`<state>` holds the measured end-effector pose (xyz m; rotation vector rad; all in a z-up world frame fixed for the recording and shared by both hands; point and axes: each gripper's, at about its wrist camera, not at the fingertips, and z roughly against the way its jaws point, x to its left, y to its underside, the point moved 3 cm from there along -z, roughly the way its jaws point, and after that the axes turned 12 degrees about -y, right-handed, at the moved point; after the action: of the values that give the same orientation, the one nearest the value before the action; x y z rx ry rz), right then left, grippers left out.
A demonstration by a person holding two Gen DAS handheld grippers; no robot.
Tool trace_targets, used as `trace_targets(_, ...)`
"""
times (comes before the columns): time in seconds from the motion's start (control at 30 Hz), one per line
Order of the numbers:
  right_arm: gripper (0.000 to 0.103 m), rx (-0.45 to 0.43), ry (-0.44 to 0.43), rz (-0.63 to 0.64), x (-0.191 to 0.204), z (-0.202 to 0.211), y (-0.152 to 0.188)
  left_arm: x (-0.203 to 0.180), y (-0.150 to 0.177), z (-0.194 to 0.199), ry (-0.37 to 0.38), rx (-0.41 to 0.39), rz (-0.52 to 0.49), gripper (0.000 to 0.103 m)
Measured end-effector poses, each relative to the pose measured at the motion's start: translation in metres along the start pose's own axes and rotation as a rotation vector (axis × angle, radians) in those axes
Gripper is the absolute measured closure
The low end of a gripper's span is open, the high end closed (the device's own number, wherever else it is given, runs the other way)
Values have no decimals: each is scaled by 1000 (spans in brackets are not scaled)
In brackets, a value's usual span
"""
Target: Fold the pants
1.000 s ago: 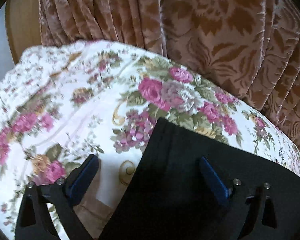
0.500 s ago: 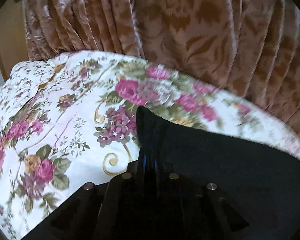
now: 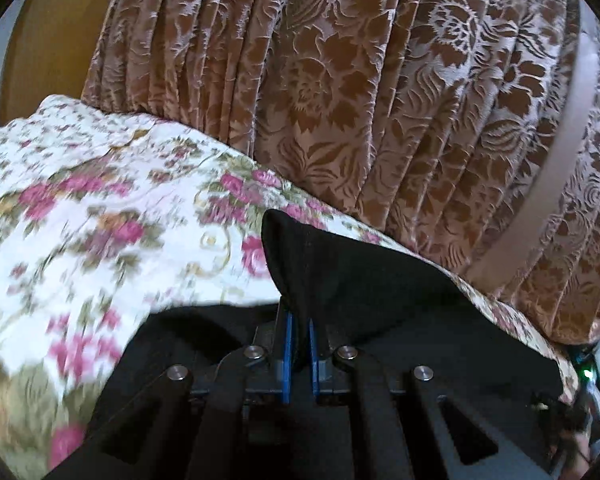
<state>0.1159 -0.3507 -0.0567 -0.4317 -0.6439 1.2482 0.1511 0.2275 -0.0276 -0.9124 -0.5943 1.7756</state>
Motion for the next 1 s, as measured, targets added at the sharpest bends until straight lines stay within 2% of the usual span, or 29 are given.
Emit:
trace_targets(0.2,71,4,13,10,2,0,0,21,34,-7,17,74,132,96)
trace_targets(0.3,70,23,52,38,6,-1,-1,26,37,-15,30,116,161,96)
trace_targets(0.47,70,101,139,106,19,-5,-6,35,41,-18,104,149,224,96)
trace_targets(0.57,70,163,177,136,34,-3,-15,34,42,-15,110,143,227,96)
trace_targets(0.73,70,130,18,151,83,10,-33,30,41,-10,112,118,200,96)
trace_targets(0.87,70,176,-153,194,138,3,-49,34,42,-11,134,119,224,96)
trace_targets(1.0,70,241,-347,7,174,-15,-72,35,44,-11,141,114,229,96)
